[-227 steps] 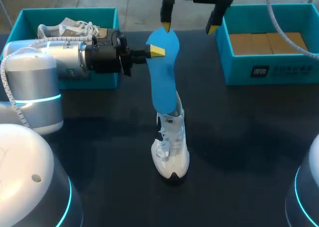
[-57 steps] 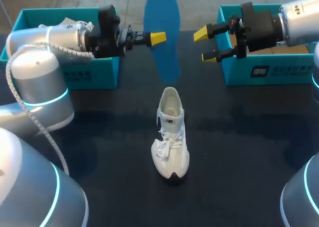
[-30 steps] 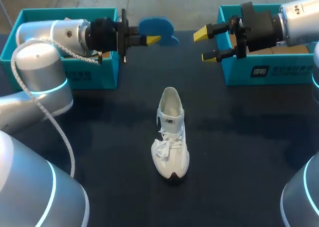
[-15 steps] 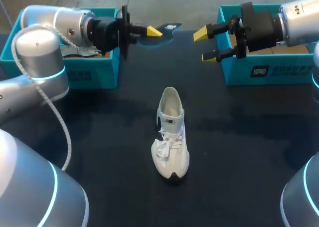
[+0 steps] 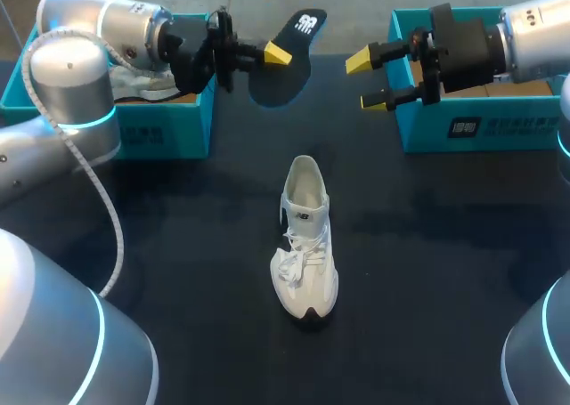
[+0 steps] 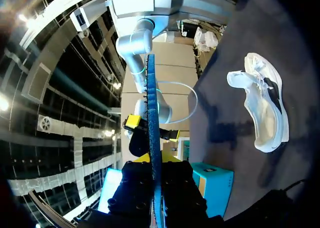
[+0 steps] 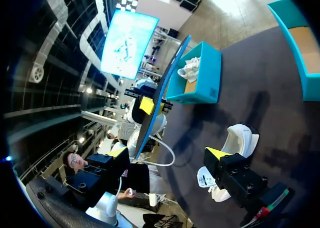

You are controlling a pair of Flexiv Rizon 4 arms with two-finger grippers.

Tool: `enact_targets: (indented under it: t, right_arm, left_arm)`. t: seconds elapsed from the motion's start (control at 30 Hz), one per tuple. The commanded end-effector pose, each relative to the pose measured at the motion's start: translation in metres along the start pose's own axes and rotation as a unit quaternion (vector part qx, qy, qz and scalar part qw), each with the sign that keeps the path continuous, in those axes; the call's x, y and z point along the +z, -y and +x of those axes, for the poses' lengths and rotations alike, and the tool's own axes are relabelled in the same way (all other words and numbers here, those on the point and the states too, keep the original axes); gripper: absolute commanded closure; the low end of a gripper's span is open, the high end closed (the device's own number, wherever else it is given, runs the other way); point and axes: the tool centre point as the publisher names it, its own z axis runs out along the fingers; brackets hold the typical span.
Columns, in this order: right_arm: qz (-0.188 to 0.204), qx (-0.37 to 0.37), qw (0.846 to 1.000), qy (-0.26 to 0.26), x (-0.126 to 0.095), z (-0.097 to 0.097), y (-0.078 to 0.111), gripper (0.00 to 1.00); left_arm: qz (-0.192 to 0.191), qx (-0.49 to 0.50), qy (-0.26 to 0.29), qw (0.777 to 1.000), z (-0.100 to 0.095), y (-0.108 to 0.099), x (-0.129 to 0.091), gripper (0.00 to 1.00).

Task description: Take the shoe out of the shoebox, open the shoe tongue, remove and reinsert the insole, then place the shoe into the shoebox

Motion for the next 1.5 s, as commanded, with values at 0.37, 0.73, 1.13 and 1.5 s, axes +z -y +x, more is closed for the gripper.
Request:
enact_targets:
  t: [0.37,0.73,1.13,1.5]
  right_arm:
    - [-0.002,0.008,1.000,-0.003,0.012,-0.002,-0.006,0.00]
    - [0.011,-0.003,1.000,-0.015,0.029,0.003,-0.009,0.43]
    - [0.015,-0.004,1.000,-0.024,0.034,0.005,-0.003,0.54]
    - [0.019,-0.009,0.999,-0.037,0.045,0.007,-0.004,0.62]
  left_arm:
    - [-0.090,0.051,-0.008,0.995,-0.001,0.025,0.023,1.00]
    - [-0.096,0.078,-0.023,0.992,-0.002,0.022,0.039,1.00]
    - [-0.108,0.093,-0.025,0.990,-0.001,0.012,0.040,1.00]
    - [-0.125,0.100,-0.011,0.987,0.003,0.003,0.048,1.00]
